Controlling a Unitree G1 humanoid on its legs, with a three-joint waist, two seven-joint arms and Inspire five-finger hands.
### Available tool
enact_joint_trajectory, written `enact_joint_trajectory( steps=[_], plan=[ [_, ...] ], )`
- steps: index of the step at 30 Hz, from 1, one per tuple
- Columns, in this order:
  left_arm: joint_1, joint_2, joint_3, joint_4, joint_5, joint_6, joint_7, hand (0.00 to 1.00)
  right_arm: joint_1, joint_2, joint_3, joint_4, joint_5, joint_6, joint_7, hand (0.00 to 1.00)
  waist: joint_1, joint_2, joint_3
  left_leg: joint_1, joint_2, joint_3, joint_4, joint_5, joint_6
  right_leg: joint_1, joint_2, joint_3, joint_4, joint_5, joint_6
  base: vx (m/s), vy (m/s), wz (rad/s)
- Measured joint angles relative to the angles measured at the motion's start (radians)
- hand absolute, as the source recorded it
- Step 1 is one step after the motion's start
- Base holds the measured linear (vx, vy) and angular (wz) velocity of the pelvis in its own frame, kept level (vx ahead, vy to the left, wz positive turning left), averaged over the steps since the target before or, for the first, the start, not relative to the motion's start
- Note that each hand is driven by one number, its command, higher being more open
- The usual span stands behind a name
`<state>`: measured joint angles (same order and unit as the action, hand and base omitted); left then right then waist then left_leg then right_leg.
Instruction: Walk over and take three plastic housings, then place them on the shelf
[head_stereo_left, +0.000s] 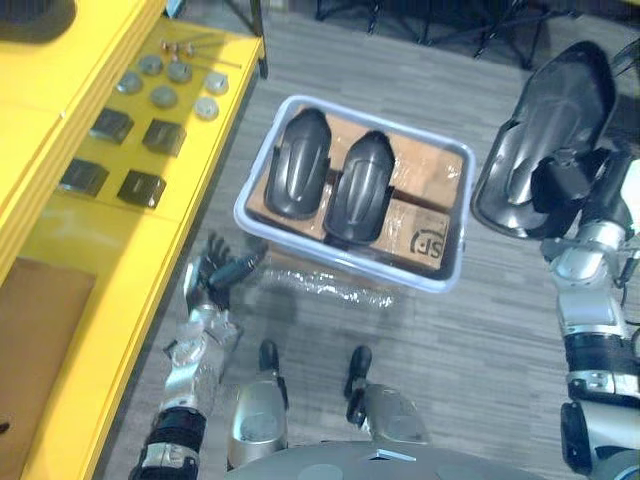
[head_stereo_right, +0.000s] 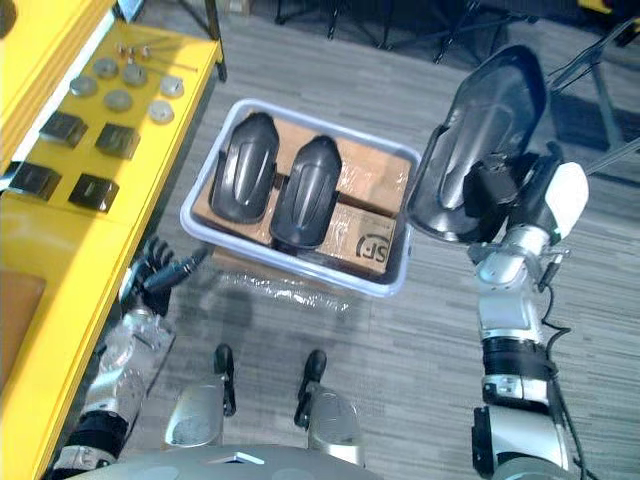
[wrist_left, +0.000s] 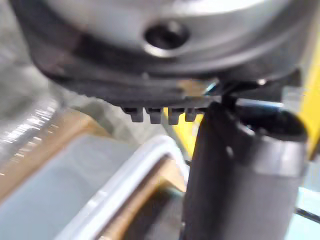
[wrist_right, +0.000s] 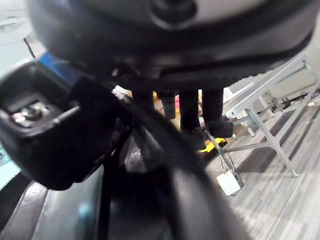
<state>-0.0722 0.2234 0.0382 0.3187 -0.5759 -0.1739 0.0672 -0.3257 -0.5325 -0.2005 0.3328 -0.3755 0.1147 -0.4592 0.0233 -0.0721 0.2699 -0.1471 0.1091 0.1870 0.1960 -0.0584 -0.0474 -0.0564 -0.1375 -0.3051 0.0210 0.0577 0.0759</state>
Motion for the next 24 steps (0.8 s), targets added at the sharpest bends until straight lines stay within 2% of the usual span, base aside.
enact_joint_trajectory(
  steps=[3, 5, 10, 13, 15, 19, 24],
  plan=[
    [-0.098, 0.028, -0.012, -0.039, -0.001, 0.008, -0.025, 1.0, 0.004, 0.0, 0.035, -0.001, -0.075, -0.027, 0.021, 0.0, -0.003, 0.008, -0.032, 0.049, -0.006, 0.017, -0.033, 0.0, 0.0, 0.041, -0.001, 0.011, -0.041, 0.02, 0.003, 0.08, 0.023, -0.15],
    [-0.145, 0.039, -0.032, -0.039, -0.004, 0.035, -0.056, 1.0, 0.004, 0.0, 0.055, -0.002, -0.121, -0.059, 0.04, 0.0, -0.009, 0.014, -0.064, 0.06, -0.01, 0.025, -0.046, 0.0, 0.0, 0.045, -0.003, 0.017, -0.048, 0.022, 0.006, 0.03, 0.02, -0.12],
    [-0.237, 0.098, -0.146, -0.032, -0.099, 0.208, -0.219, 1.0, -0.03, -0.028, 0.148, -0.003, -0.21, -0.184, 0.09, 0.0, -0.033, 0.02, -0.094, 0.107, -0.013, 0.05, -0.075, 0.0, 0.0, 0.067, -0.006, 0.039, -0.058, 0.046, 0.013, -0.01, 0.03, -0.14],
    [-0.282, 0.1, -0.203, -0.006, -0.164, 0.306, -0.279, 1.0, -0.053, -0.041, 0.191, -0.003, -0.211, -0.243, 0.11, 0.0, -0.051, 0.02, -0.107, 0.107, -0.019, 0.051, -0.08, 0.001, 0.001, 0.067, -0.011, 0.042, -0.07, 0.059, 0.017, -0.07, 0.025, -0.05],
    [-0.284, 0.1, -0.229, -0.001, -0.165, 0.339, -0.284, 1.0, -0.053, -0.047, 0.21, -0.003, -0.21, -0.276, 0.126, 0.0, -0.056, 0.023, -0.12, 0.108, -0.024, 0.053, -0.08, 0.002, 0.002, 0.069, -0.014, 0.044, -0.076, 0.062, 0.016, -0.05, 0.011, -0.04],
    [-0.285, 0.101, -0.258, 0.002, -0.166, 0.377, -0.283, 1.0, -0.053, -0.051, 0.228, -0.003, -0.209, -0.29, 0.128, 0.0, -0.058, 0.035, -0.128, 0.121, -0.028, 0.051, -0.102, 0.001, 0.003, 0.071, -0.014, 0.051, -0.077, 0.069, 0.014, -0.08, 0.004, -0.02],
    [-0.285, 0.105, -0.317, 0.005, -0.282, 0.419, -0.292, 1.0, -0.053, -0.051, 0.253, -0.002, -0.21, -0.321, 0.133, 0.0, -0.056, 0.042, -0.133, 0.124, -0.031, 0.051, -0.119, 0.004, 0.006, 0.069, -0.015, 0.054, -0.079, 0.07, 0.013, -0.1, -0.01, 0.0]
  ],
)
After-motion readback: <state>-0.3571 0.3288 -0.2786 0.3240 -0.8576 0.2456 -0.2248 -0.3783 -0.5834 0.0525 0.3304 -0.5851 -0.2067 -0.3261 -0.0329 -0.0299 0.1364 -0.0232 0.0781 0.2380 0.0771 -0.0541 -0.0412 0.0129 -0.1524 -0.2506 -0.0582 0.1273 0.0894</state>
